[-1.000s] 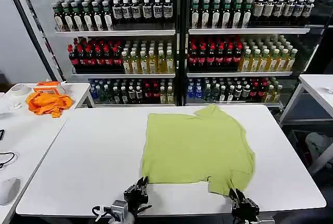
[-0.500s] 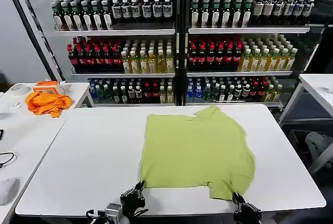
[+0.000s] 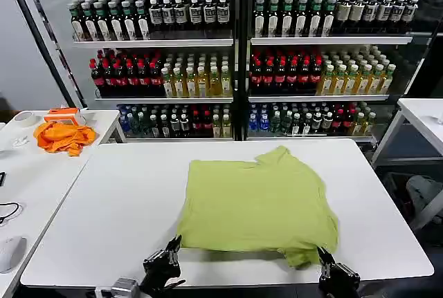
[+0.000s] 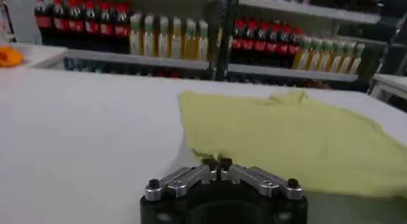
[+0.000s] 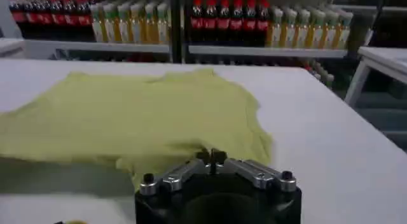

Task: Fold and organize the clothes.

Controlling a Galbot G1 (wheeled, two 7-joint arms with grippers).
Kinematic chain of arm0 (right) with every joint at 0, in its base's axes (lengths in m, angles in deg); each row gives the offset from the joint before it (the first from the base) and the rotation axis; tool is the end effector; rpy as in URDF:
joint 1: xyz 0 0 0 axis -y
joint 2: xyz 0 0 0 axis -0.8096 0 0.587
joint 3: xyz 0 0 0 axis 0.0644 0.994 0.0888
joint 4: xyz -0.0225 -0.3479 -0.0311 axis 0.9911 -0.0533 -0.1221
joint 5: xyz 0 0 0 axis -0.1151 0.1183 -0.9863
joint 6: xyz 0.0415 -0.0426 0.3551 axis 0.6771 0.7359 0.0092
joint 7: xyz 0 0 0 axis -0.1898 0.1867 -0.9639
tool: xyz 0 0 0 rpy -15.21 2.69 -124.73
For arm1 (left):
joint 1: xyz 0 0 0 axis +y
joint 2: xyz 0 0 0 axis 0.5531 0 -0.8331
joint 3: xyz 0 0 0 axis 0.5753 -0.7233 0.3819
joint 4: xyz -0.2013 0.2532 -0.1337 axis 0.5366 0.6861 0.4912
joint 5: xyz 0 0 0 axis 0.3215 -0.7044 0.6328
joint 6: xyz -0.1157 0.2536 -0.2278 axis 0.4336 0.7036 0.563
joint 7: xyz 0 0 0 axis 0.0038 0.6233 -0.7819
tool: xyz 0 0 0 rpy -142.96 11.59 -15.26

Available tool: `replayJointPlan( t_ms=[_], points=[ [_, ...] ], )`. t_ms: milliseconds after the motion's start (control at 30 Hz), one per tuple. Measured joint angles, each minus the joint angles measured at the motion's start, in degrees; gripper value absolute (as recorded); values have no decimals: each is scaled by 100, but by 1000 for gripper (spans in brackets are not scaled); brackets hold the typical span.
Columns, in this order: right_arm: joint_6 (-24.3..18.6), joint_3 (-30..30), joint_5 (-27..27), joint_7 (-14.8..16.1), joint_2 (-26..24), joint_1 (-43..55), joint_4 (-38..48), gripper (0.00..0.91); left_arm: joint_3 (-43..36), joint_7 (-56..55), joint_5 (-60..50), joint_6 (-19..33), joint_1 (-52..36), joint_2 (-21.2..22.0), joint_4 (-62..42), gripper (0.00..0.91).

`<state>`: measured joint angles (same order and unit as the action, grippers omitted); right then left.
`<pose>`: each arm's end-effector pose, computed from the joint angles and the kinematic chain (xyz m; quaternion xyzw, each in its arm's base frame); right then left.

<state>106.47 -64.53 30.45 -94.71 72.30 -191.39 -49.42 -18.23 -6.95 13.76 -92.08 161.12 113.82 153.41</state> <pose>0.1120 -0.0470 -0.2230 0.0238 -0.9788 0.0352 0.2003 0.1334 -0.0150 -0.2505 -0.0946 -0.9717 0.0490 0.2106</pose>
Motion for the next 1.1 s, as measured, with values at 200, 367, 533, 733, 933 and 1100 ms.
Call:
replayJointPlan(
  t_ms=[200, 367, 533, 733, 933, 1100],
  points=[
    [22, 98, -91, -11, -217, 512, 261, 0, 66, 15, 69, 31, -57, -75, 37, 20],
    [52, 247, -176, -14, -394, 1017, 607, 0, 25, 31, 154, 60, -281, -163, -146, 20],
    [68, 478, -208, -16, -546, 1542, 1003, 0, -65, 31, 238, 89, -616, -264, -461, 20],
    [98, 795, -207, -12, -601, 2176, 1489, 0, -212, 50, 336, 146, -1121, -356, -965, 20],
    [96, 1061, -118, 23, -614, 2694, 1915, 0, -362, 56, 391, 190, -1633, -417, -1462, 20],
    [149, 1235, 23, 45, -556, 2967, 2188, 0, -488, 70, 388, 213, -2029, -408, -1811, 181]
  ],
)
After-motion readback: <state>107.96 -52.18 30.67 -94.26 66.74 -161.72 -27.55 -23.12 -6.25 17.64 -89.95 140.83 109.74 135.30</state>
